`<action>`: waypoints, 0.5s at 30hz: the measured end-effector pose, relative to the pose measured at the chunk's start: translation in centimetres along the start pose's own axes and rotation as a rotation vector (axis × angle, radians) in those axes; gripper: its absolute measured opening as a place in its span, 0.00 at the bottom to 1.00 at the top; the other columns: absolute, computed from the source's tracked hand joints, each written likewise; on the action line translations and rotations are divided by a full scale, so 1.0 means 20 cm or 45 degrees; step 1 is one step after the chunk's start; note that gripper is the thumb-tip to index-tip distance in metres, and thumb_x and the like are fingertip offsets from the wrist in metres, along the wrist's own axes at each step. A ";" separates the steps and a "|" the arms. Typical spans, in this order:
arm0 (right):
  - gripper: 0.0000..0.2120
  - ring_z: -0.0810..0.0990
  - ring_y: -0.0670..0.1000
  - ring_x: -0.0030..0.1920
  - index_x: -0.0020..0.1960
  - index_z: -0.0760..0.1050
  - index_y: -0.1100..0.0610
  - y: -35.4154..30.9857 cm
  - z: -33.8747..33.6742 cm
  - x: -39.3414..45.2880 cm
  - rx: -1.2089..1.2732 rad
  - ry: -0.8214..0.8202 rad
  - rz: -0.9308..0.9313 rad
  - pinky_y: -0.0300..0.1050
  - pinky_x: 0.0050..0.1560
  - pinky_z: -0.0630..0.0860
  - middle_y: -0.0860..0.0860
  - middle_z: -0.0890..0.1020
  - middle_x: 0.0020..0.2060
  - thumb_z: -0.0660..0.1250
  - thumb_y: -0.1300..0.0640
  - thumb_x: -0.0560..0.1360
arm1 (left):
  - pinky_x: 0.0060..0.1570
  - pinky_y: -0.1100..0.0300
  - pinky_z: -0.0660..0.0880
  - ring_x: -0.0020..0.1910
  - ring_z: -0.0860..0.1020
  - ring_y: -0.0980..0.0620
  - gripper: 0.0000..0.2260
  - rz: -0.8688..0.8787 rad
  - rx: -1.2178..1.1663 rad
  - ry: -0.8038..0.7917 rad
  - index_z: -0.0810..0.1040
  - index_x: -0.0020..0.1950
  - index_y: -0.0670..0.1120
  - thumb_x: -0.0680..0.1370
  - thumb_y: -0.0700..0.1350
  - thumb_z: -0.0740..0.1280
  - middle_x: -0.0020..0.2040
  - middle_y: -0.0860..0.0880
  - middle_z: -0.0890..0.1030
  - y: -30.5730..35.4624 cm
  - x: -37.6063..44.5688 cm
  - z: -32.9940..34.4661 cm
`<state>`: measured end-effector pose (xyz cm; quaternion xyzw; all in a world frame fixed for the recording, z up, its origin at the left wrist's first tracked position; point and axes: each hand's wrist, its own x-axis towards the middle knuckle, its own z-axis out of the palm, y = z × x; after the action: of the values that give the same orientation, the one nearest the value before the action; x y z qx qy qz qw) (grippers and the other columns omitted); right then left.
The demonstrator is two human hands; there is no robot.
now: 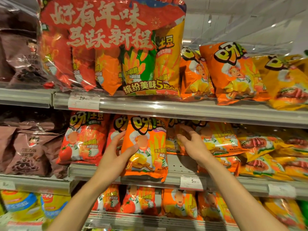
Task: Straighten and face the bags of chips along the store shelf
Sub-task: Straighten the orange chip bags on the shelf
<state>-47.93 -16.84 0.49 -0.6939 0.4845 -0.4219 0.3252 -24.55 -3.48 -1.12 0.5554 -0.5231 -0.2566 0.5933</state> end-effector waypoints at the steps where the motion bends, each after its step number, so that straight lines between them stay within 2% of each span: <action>1: 0.21 0.72 0.46 0.62 0.73 0.66 0.52 -0.02 -0.01 -0.03 0.028 -0.014 -0.028 0.39 0.59 0.66 0.45 0.74 0.61 0.62 0.50 0.82 | 0.43 0.80 0.71 0.49 0.75 0.78 0.24 0.015 0.019 -0.018 0.69 0.71 0.59 0.77 0.49 0.71 0.61 0.61 0.76 0.00 0.01 0.05; 3: 0.21 0.70 0.43 0.62 0.74 0.65 0.50 -0.05 -0.03 -0.08 0.094 -0.041 -0.071 0.37 0.59 0.63 0.41 0.72 0.60 0.61 0.48 0.82 | 0.51 0.78 0.71 0.55 0.75 0.75 0.27 0.039 0.043 -0.033 0.67 0.74 0.57 0.77 0.51 0.72 0.65 0.59 0.75 0.00 0.04 0.15; 6: 0.26 0.67 0.39 0.66 0.77 0.60 0.47 -0.03 -0.04 -0.11 0.071 -0.064 -0.115 0.36 0.64 0.62 0.38 0.67 0.67 0.60 0.43 0.81 | 0.69 0.57 0.69 0.69 0.72 0.59 0.32 0.091 0.101 -0.006 0.62 0.78 0.54 0.77 0.55 0.71 0.73 0.56 0.70 0.00 0.09 0.29; 7: 0.28 0.65 0.38 0.67 0.78 0.58 0.47 -0.02 -0.04 -0.11 0.039 -0.064 -0.122 0.36 0.65 0.61 0.38 0.66 0.68 0.60 0.43 0.81 | 0.72 0.55 0.66 0.72 0.68 0.57 0.34 0.107 0.134 -0.016 0.58 0.79 0.54 0.78 0.57 0.69 0.75 0.57 0.66 0.01 0.10 0.34; 10: 0.31 0.60 0.42 0.75 0.79 0.55 0.48 0.02 -0.02 -0.12 -0.120 0.001 -0.199 0.43 0.74 0.59 0.43 0.62 0.75 0.61 0.42 0.80 | 0.73 0.57 0.60 0.77 0.62 0.53 0.33 0.196 0.410 -0.089 0.51 0.81 0.51 0.81 0.61 0.60 0.77 0.54 0.62 -0.01 0.15 0.46; 11: 0.31 0.58 0.45 0.77 0.79 0.56 0.49 0.03 -0.01 -0.11 -0.207 0.016 -0.224 0.44 0.75 0.57 0.46 0.61 0.77 0.61 0.44 0.80 | 0.73 0.56 0.60 0.77 0.61 0.50 0.31 0.273 0.597 -0.090 0.53 0.81 0.49 0.82 0.60 0.57 0.77 0.51 0.62 -0.03 0.16 0.49; 13: 0.28 0.55 0.49 0.78 0.79 0.57 0.51 0.05 0.01 -0.11 -0.426 0.012 -0.282 0.41 0.75 0.54 0.50 0.58 0.78 0.61 0.48 0.82 | 0.73 0.53 0.60 0.77 0.60 0.43 0.26 0.375 0.898 -0.074 0.59 0.79 0.46 0.84 0.57 0.56 0.77 0.42 0.62 -0.08 0.18 0.53; 15: 0.26 0.54 0.52 0.78 0.78 0.58 0.53 0.07 0.04 -0.11 -0.597 0.008 -0.342 0.39 0.73 0.53 0.52 0.56 0.78 0.60 0.52 0.82 | 0.71 0.52 0.64 0.75 0.63 0.42 0.25 0.371 0.997 -0.070 0.64 0.76 0.44 0.83 0.57 0.58 0.75 0.39 0.64 -0.10 0.21 0.54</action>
<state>-48.23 -15.12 -1.61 -0.8071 0.4736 -0.3395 0.0953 -32.44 -11.88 -3.46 0.6522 -0.6700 0.0335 0.3532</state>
